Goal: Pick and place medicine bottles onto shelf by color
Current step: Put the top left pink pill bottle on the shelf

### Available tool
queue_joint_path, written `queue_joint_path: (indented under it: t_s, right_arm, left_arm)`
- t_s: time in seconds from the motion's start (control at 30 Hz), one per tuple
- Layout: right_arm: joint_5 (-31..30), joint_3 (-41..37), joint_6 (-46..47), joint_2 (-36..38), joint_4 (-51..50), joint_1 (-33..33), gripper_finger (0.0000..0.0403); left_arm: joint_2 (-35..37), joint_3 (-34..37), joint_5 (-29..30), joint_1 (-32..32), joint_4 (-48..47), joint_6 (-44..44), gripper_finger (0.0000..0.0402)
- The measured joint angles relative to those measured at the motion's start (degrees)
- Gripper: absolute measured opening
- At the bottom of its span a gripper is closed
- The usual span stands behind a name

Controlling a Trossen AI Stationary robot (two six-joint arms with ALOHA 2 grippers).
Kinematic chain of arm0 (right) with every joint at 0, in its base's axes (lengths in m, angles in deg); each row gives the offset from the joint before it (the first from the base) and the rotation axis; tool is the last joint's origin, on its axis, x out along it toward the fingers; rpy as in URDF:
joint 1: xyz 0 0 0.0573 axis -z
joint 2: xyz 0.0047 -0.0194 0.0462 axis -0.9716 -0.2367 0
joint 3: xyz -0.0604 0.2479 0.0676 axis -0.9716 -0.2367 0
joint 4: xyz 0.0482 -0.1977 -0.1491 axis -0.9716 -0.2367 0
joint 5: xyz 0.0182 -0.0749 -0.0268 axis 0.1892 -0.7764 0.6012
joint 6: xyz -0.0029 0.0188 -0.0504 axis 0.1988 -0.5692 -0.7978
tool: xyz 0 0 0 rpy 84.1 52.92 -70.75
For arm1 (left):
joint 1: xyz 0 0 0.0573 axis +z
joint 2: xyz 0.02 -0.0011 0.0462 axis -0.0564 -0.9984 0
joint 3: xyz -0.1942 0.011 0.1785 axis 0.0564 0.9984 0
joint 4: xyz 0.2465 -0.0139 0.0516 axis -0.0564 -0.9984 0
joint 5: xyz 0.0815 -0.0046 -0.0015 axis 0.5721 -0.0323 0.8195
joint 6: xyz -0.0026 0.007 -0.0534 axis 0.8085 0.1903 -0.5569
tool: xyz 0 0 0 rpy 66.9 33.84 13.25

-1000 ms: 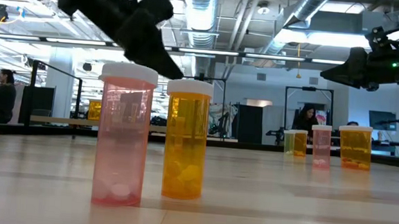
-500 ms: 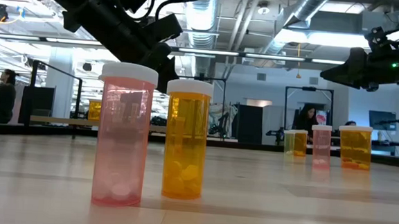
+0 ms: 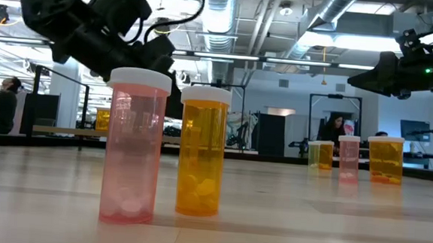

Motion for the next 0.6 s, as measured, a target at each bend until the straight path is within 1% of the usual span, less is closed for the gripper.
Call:
queue_joint_path:
  t_s: [0.17, 0.47, 0.6]
  right_arm:
    - [0.0, 0.0, 0.0, 0.0, 0.0, 0.0, 0.0139]
    - [0.0, 0.0, 0.01, 0.0, 0.0, 0.0, 0.0139]
    - [0.0, 0.0, 0.0, 0.0, 0.0, 0.0, 0.0138]
  left_arm:
    - [-1.21, 1.45, -2.49, -0.05, 4.74, 5.24, 0.0249]
    - [-11.38, 1.44, -2.08, 0.19, 17.77, 5.35, 0.0249]
    - [-14.73, 1.06, -2.03, 0.19, 20.41, 3.2, 0.0249]
